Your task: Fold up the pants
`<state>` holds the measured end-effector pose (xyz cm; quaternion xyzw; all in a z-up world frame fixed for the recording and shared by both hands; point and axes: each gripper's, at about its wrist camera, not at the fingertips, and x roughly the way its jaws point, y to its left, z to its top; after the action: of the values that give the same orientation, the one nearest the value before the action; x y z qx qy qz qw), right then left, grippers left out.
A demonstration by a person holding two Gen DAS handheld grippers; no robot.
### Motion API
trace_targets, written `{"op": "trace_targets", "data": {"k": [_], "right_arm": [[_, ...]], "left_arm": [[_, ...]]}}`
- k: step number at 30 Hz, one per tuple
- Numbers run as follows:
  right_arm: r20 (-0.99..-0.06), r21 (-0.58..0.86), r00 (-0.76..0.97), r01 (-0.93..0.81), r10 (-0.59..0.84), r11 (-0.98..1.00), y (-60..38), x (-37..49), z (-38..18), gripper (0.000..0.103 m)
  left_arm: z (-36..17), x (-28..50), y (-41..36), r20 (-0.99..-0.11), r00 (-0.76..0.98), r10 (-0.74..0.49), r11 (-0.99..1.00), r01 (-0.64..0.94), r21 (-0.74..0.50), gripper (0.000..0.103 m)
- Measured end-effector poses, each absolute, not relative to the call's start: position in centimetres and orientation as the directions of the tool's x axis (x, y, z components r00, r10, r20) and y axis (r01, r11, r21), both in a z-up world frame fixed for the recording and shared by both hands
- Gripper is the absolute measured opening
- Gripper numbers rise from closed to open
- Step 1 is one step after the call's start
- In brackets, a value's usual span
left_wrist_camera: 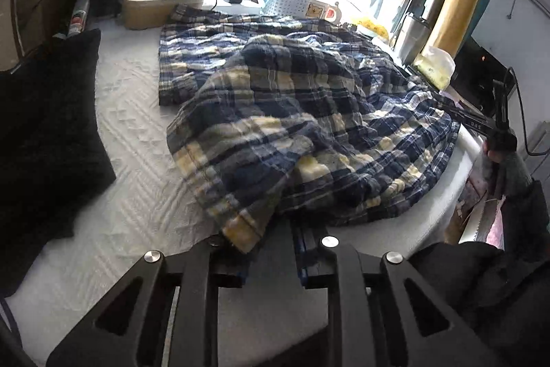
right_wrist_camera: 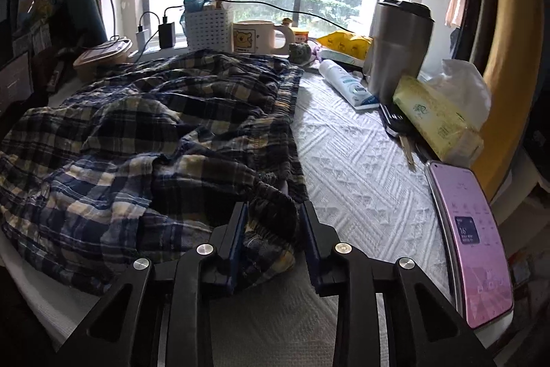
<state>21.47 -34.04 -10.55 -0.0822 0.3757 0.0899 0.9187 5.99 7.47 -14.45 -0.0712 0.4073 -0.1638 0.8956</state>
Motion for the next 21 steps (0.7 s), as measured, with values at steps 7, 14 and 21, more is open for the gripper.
{"op": "trace_targets", "data": {"k": [7, 14, 21], "right_arm": [[-0.673, -0.064, 0.732, -0.204, 0.108, 0.977, -34.8, 19.5, -8.3, 0.009], [-0.624, -0.035, 0.770, -0.201, 0.136, 0.979, -34.8, 16.3, -4.1, 0.009], [-0.639, -0.011, 0.760, -0.162, 0.118, 0.987, -35.5, 14.4, -3.9, 0.009]], "left_arm": [[-12.8, 5.3, 8.0, -0.639, 0.628, -0.445, 0.895, 0.282, -0.346, 0.002], [-7.0, 3.0, 9.3, -0.533, 0.685, -0.497, 0.864, 0.336, -0.374, 0.002], [-6.1, 1.9, 10.7, -0.556, 0.645, -0.525, 0.849, 0.346, -0.400, 0.002]]}}
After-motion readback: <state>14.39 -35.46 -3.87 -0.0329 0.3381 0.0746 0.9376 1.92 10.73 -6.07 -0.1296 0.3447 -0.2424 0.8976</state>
